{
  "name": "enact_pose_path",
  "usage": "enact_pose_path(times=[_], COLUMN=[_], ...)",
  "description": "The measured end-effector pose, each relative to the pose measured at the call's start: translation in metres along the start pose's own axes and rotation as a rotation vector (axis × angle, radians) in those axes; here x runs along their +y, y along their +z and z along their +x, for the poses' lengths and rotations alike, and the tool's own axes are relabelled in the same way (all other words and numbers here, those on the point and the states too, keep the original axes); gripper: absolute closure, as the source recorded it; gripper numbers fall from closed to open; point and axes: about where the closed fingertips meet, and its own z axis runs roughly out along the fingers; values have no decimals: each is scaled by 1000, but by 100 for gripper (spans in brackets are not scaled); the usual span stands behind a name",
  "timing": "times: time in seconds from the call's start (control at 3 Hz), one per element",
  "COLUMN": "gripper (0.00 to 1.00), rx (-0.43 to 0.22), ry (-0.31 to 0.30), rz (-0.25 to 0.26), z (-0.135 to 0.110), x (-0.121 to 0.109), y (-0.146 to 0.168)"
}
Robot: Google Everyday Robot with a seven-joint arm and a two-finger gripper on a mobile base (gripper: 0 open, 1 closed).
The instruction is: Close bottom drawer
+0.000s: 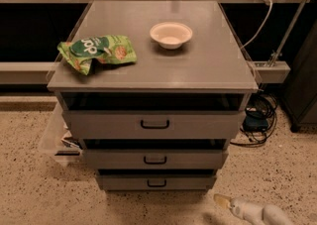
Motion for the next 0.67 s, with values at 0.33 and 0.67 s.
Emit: enact_pose_path(times=[0.33,0.67], gripper=[82,58], rx=[-4,-4], ry=[7,6], rz=[6,5], z=[2,2], x=[-1,-1], y=[-4,-3])
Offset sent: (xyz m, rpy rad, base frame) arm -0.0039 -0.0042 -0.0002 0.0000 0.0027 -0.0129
